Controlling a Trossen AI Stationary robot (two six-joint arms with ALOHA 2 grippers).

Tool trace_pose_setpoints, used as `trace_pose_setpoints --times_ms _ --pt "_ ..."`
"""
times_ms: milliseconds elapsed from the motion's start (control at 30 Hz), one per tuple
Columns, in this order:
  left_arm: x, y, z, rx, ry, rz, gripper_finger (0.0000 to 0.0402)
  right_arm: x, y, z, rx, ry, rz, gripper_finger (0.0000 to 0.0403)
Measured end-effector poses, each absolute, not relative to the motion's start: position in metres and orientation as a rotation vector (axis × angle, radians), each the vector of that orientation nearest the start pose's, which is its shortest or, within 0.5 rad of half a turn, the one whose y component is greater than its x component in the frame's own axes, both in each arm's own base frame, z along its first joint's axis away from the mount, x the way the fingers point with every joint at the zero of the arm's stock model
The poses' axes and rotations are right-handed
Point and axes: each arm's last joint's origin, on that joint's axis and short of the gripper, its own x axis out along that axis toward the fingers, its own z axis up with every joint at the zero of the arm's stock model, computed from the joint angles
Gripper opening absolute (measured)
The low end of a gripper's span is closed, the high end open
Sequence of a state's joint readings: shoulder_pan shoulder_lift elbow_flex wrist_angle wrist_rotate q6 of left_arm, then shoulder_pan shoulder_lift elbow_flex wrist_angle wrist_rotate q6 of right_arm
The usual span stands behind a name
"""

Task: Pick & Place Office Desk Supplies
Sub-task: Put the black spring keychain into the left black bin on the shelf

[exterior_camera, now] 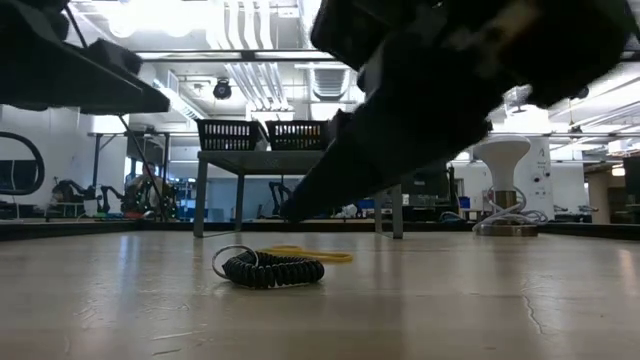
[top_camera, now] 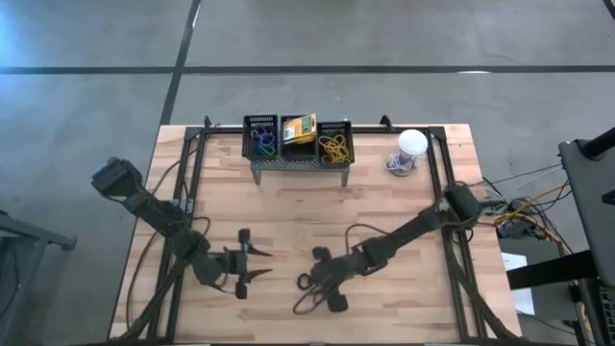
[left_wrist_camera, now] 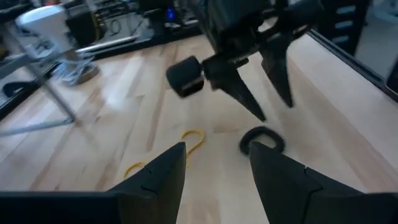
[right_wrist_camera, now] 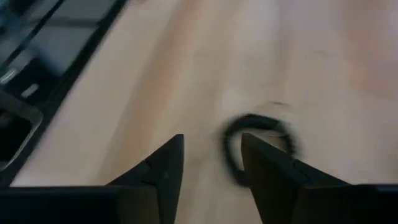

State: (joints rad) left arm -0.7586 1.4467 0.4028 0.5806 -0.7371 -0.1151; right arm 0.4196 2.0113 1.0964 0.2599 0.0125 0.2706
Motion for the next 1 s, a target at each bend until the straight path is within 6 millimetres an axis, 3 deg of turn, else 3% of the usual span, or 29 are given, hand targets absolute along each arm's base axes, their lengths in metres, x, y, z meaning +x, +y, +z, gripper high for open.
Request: trace_pose_setpoints --times_ms 167,333,467,633,733,867,1000 --pt "0.212 -0.161 0.135 0.253 0.380 -0.003 0.0184 0.384 0.175 0.114 -0.051 0.810 0.430 0.0176" --pt "0.231 -0.166 0.120 0.306 0.432 0.027 0.0184 0.398 0.177 0.111 -0.169 0.900 0.391 0.0156" --pt "0.240 -0.171 0.120 0.344 0.439 -0.006 0.0184 0.402 0.180 0.117 -0.199 0.922 0.412 0.0124" --pt "0.243 -0.177 0.122 0.293 0.467 -0.236 0.0184 0.400 0.177 0.139 -0.215 0.886 0.357 0.0104" --pt "0.249 -0.176 0.119 0.262 0.467 -0.337 0.0184 0.393 0.172 0.147 -0.204 0.877 0.281 0.0102" --pt "0.263 -0.170 0.111 0.267 0.497 -0.309 0.0184 0.368 0.167 0.146 -0.206 0.965 0.156 0.0104" --pt "0.288 -0.164 0.114 0.270 0.605 -0.312 0.0184 0.339 0.164 0.161 -0.229 0.902 -0.016 0.0102"
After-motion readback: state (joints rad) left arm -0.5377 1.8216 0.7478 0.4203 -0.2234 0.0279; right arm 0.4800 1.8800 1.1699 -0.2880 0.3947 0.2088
